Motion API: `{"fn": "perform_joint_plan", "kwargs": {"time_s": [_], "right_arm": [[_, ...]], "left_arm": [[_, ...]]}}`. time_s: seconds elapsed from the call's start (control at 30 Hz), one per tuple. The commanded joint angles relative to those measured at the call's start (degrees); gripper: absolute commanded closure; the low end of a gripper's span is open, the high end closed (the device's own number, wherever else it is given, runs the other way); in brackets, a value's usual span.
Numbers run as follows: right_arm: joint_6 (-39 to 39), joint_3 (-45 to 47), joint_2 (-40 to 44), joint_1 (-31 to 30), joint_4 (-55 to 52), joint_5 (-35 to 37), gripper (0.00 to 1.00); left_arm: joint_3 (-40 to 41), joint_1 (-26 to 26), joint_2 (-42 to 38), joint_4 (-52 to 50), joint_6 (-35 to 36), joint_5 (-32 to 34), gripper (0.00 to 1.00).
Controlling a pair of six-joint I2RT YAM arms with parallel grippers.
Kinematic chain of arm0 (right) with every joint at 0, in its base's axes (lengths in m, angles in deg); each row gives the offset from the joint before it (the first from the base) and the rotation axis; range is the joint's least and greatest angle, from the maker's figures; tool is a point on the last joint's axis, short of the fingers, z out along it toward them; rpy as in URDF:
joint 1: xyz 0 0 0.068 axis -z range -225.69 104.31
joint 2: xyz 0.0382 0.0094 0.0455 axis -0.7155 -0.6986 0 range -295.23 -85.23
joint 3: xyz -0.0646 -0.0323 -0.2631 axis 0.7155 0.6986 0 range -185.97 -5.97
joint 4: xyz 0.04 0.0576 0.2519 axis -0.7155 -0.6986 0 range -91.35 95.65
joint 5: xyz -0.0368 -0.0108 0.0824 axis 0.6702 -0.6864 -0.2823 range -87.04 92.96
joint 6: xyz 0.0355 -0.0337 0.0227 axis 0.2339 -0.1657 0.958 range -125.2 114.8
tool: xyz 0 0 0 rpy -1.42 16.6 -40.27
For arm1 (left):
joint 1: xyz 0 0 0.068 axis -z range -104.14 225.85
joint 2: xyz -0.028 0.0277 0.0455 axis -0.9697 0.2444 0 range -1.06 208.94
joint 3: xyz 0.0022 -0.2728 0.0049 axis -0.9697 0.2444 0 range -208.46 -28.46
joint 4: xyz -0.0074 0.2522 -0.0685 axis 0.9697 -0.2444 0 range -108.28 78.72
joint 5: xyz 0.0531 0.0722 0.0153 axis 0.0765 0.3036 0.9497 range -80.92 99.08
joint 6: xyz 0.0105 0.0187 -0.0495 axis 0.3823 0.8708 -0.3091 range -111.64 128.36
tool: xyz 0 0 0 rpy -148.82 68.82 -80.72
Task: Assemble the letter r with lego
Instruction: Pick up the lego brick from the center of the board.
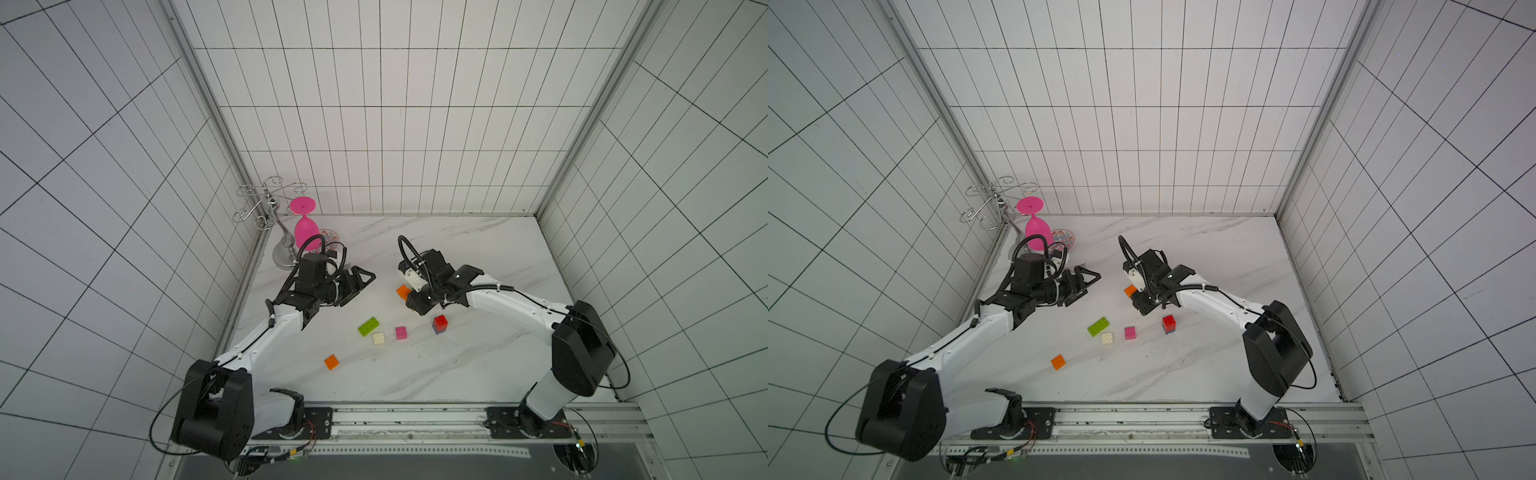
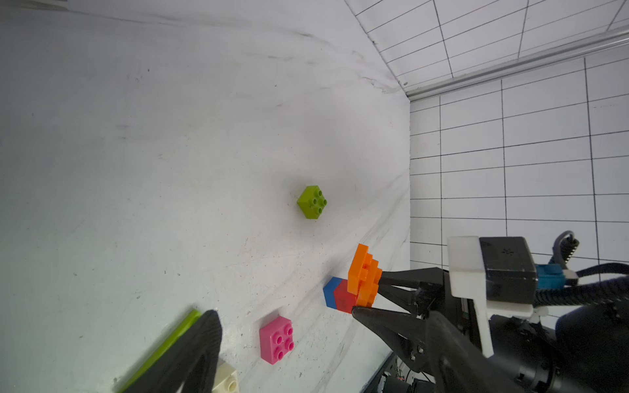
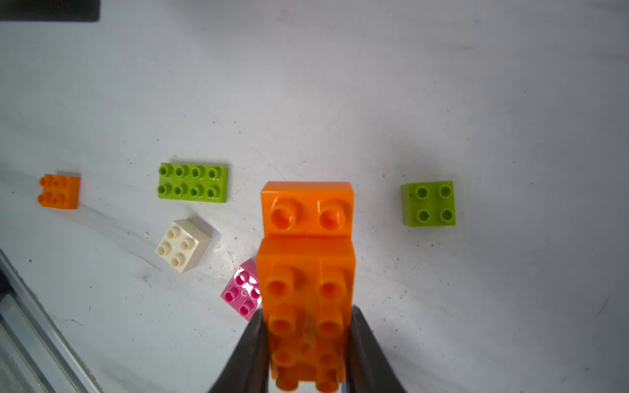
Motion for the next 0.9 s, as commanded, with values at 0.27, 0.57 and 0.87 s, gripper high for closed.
{"fn": "perform_joint_plan", "kwargs": {"time_s": [0.27,0.57,0.87], "right_arm": [[-8.3,-8.0,4.6,-6.0,-8.6,-3.4,1.00],[-7.6,-8.3,5.4,-6.5,-8.7,-4.2,1.00],[-6.6,-9.5,6.3,-6.7,-8.8,-5.8,1.00]], "left_arm": [[-2.3,3.1,-5.0,-4.3,2.9,-12.0,0.20],[-1.9,7.3,-4.5,-1.6,1.8,-11.2,0.30],[-0.2,8.1,-3.2,2.0,0.2,-12.6,0.40]]}}
